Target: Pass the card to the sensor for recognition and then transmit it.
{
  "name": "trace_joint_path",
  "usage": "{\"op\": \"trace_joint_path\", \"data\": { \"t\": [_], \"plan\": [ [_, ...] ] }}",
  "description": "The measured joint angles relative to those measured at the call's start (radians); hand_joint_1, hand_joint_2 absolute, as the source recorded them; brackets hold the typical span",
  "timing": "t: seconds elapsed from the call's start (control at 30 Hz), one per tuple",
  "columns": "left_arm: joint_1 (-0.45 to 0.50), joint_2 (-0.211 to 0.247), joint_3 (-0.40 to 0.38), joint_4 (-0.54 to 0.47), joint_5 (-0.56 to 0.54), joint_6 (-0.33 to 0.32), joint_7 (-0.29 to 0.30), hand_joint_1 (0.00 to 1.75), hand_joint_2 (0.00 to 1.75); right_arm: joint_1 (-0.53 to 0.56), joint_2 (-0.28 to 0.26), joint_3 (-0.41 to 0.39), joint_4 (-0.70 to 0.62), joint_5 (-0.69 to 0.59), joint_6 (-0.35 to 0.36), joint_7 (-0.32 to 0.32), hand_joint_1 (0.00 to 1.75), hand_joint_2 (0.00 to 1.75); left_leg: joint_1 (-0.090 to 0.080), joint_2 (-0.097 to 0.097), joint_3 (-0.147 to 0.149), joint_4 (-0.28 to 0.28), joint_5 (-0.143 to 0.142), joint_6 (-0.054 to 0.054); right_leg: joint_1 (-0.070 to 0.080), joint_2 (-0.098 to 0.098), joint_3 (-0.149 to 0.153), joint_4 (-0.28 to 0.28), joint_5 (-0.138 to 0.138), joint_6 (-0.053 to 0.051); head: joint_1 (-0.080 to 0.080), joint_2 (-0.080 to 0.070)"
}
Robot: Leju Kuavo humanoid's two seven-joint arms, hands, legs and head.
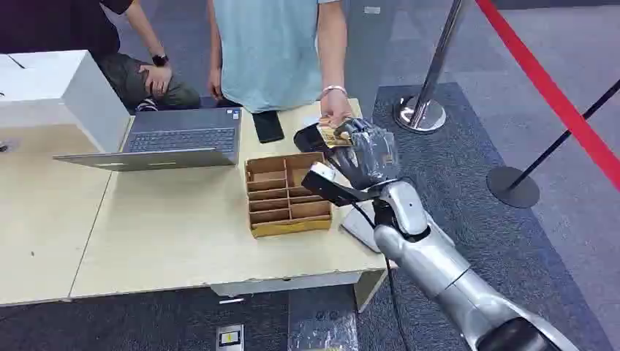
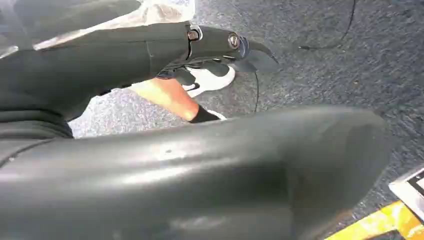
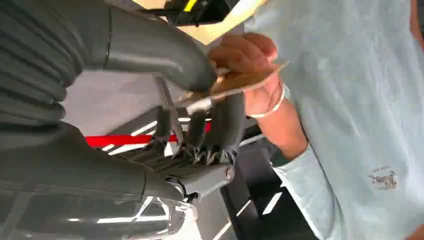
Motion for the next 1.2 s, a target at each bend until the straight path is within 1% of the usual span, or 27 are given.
{"op": "trace_joint_path", "data": {
  "t": [0.27, 0.43, 0.57, 0.73, 0.97, 1.1, 1.2],
  "plan": [
    [0.0, 0.0, 0.0, 0.0, 0.005, 0.007, -0.002, 0.0, 0.0, 0.013, -0.005, 0.0, 0.0, -0.003, -0.002, -0.001, 1.75, 1.75, 0.0, 0.0, 0.0, 0.0, 0.0, 0.0, 0.0, 0.0, 0.0, 0.0, 0.0, 0.0, 0.0, 0.0],
    [0.0, 0.0, 0.0, 0.0, 0.005, 0.002, 0.018, 0.0, 0.0, 0.027, -0.005, 0.0, 0.0, -0.02, -0.008, -0.004, 1.75, 1.75, 0.0, 0.0, 0.0, 0.0, 0.0, 0.0, 0.0, 0.0, 0.0, 0.0, 0.0, 0.0, 0.0, 0.0],
    [0.0, 0.0, 0.0, 0.0, 0.005, 0.002, 0.018, 0.0, 0.0, 0.032, -0.006, -0.002, 0.005, -0.039, -0.024, -0.015, 1.75, 1.75, 0.0, 0.0, -0.001, 0.0, 0.0, 0.0, 0.0, 0.0, -0.001, 0.0, 0.0, 0.0, 0.0, 0.0],
    [0.001, 0.001, 0.0, 0.0, 0.019, 0.002, 0.019, 0.0, 0.0, 0.054, -0.01, -0.016, 0.009, -0.123, -0.027, -0.021, 1.75, 1.75, 0.0, 0.0, -0.001, 0.0, 0.0, 0.0, 0.0, 0.0, -0.001, 0.0, 0.0, 0.0, 0.0, 0.0],
    [0.001, 0.003, 0.0, 0.001, 0.027, -0.004, 0.02, 0.0, 0.0, 0.118, -0.035, -0.038, 0.014, -0.226, 0.028, -0.016, 1.75, 1.75, 0.0, 0.0, -0.001, 0.0, 0.0, 0.0, 0.0, 0.0, -0.002, 0.0, 0.0, 0.0, 0.0, 0.0],
    [0.002, 0.003, 0.0, 0.001, 0.038, -0.01, 0.02, 0.0, 0.0, 0.162, -0.057, -0.045, 0.034, -0.302, 0.119, 0.01, 1.75, 1.75, 0.0, 0.0, -0.001, 0.0, 0.0, 0.0, 0.0, 0.0, -0.001, -0.001, 0.0, 0.0, 0.0, 0.0],
    [0.003, 0.003, 0.0, 0.001, 0.039, -0.011, 0.02, 0.0, 0.0, 0.184, -0.071, -0.05, 0.05, -0.321, 0.138, 0.021, 1.75, 1.75, 0.0, 0.0, -0.001, 0.0, 0.0, 0.0, 0.0, 0.0, -0.001, 0.0, 0.0, 0.0, 0.0, 0.0]
  ]
}}
